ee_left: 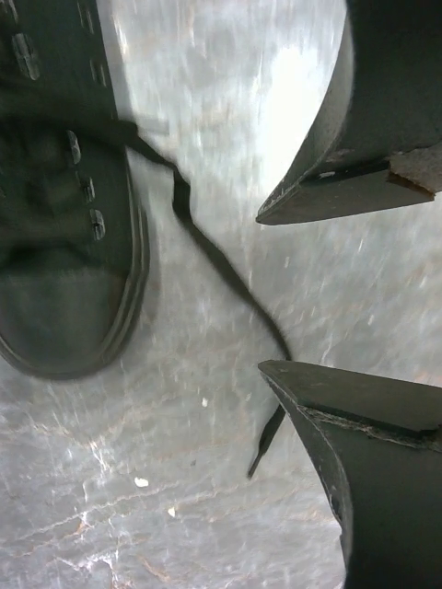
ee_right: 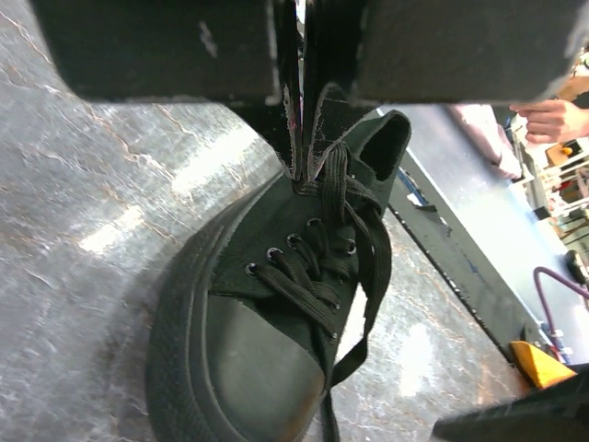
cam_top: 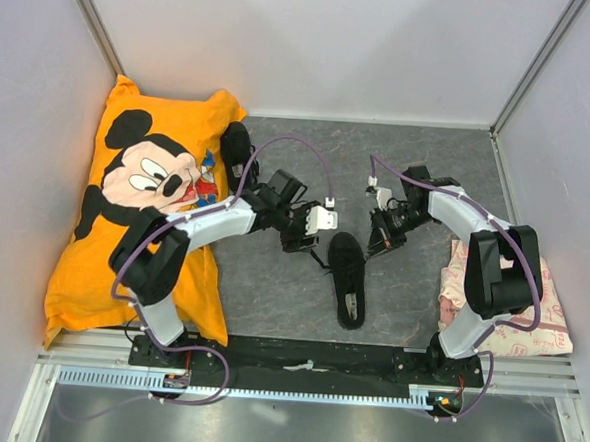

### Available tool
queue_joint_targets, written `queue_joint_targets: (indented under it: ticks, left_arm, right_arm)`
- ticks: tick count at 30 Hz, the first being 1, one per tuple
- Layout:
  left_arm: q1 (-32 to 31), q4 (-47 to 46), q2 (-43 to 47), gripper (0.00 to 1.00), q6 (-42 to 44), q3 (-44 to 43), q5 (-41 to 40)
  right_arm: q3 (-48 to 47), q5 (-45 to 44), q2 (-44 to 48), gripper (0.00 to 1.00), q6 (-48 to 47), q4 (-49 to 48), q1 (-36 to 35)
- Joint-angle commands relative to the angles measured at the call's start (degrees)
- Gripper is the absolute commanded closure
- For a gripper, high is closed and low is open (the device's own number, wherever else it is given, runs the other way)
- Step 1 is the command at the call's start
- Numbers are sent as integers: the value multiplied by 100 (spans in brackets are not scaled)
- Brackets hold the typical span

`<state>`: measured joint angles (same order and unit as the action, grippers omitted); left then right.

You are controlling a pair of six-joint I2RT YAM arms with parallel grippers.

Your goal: Tie the shoes

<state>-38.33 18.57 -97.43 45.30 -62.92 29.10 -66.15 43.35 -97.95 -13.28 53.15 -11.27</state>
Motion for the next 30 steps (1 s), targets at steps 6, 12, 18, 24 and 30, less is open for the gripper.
queue_joint_targets:
  ticks: [6,12,18,24,30]
  left_arm:
    - [150,498,-926,33,1833,-801,237]
    - [141,929,-1235,44,2483,-836,34]
    - [150,1517,-1279,79,2799,-793,-247]
    - [185,1650,-464,99,2774,-90,-203]
    - [185,1659,197,98,2511,508,-142]
  right_arm:
    - [-258,-275,171,100,-26,38,-51]
    - [-284,-371,233,100,-43,64,-77]
    - [-319,-494,259,100,-122,143,-95]
    - [-258,-924,426,100,-280,161,-95]
    - [-153,-1478,742,100,-579,319,-86]
